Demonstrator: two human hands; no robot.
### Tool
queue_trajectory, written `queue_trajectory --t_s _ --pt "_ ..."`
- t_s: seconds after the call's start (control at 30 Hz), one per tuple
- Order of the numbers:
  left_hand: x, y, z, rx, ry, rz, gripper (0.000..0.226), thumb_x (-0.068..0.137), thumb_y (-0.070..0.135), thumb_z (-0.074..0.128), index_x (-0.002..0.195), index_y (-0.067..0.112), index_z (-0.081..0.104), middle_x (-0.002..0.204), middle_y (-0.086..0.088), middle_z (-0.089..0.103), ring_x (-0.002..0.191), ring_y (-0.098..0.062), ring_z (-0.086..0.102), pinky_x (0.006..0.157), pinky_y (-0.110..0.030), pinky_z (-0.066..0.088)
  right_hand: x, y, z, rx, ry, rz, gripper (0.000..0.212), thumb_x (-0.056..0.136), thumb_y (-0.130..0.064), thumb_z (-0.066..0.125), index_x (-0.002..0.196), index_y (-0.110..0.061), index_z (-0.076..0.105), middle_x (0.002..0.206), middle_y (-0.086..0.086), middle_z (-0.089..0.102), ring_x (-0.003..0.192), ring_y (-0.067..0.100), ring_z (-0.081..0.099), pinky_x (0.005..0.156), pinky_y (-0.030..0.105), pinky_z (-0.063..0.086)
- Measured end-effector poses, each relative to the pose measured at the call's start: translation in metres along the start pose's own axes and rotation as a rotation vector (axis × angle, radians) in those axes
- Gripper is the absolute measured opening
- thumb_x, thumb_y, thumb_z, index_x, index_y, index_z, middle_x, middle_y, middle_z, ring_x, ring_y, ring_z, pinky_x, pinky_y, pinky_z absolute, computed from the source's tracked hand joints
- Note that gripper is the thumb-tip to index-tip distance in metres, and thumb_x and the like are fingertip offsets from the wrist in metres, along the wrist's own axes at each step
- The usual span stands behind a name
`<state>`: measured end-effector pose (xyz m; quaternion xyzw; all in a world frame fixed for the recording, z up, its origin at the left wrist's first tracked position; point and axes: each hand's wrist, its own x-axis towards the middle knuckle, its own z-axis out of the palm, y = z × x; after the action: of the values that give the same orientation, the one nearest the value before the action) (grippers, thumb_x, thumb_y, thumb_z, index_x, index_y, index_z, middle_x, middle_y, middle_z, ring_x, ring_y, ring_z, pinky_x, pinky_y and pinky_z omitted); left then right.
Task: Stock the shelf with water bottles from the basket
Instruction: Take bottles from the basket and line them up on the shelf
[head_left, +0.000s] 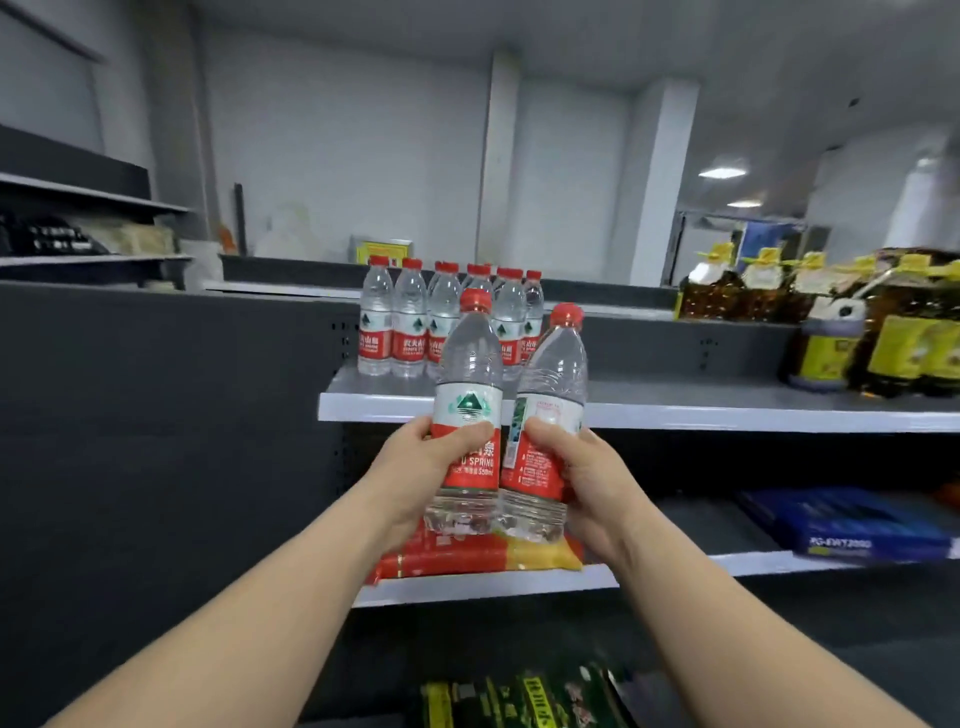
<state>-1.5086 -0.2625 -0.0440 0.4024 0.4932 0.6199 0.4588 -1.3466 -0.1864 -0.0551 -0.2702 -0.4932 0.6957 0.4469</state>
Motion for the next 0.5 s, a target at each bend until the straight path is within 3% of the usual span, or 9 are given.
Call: queue_trajectory --t_s 0.1,0.27,0.43,0.5 --pt "0.008 0.026 0.007 0.063 0.053 0.092 0.044 0.075 0.018 0.082 0.115 0.013 0.064 0.099 -0.010 0.076 0.088 -0.028 0.074 0.081 -0.044 0.059 0.011 -0.024 0.005 -0.061 0.066 -0.088 0.043 0.083 -0.008 0.075 0.124 -0.005 0.064 0.108 0.019 0.076 0.096 0.035 0.074 0.079 0.044 0.061" --pt "0.036 0.052 0.016 0.174 0.140 0.224 0.044 0.073 0.013 0.083 0.112 0.016 0.062 0.100 0.000 0.072 0.086 -0.014 0.070 0.067 -0.025 0.054 0.045 -0.051 0.005 -0.105 0.129 -0.164 0.050 0.079 -0.003 0.078 0.125 -0.002 0.060 0.110 0.021 0.074 0.093 0.035 0.074 0.077 0.043 0.061" --pt "0.084 0.063 0.015 0.262 0.232 0.294 0.045 0.074 0.014 0.083 0.110 0.020 0.057 0.094 0.010 0.065 0.082 -0.002 0.061 0.066 -0.020 0.047 0.103 -0.073 -0.016 -0.211 0.182 -0.207 0.046 0.077 0.000 0.080 0.119 -0.006 0.061 0.107 0.015 0.074 0.089 0.026 0.072 0.069 0.035 0.056" --pt "0.109 0.065 0.009 0.289 0.275 0.296 0.046 0.075 0.016 0.082 0.111 0.021 0.055 0.095 0.011 0.063 0.085 -0.003 0.060 0.075 -0.026 0.048 0.138 -0.081 -0.031 -0.235 0.207 -0.203 0.046 0.077 0.001 0.079 0.118 -0.007 0.060 0.105 0.013 0.073 0.090 0.026 0.070 0.072 0.037 0.055"
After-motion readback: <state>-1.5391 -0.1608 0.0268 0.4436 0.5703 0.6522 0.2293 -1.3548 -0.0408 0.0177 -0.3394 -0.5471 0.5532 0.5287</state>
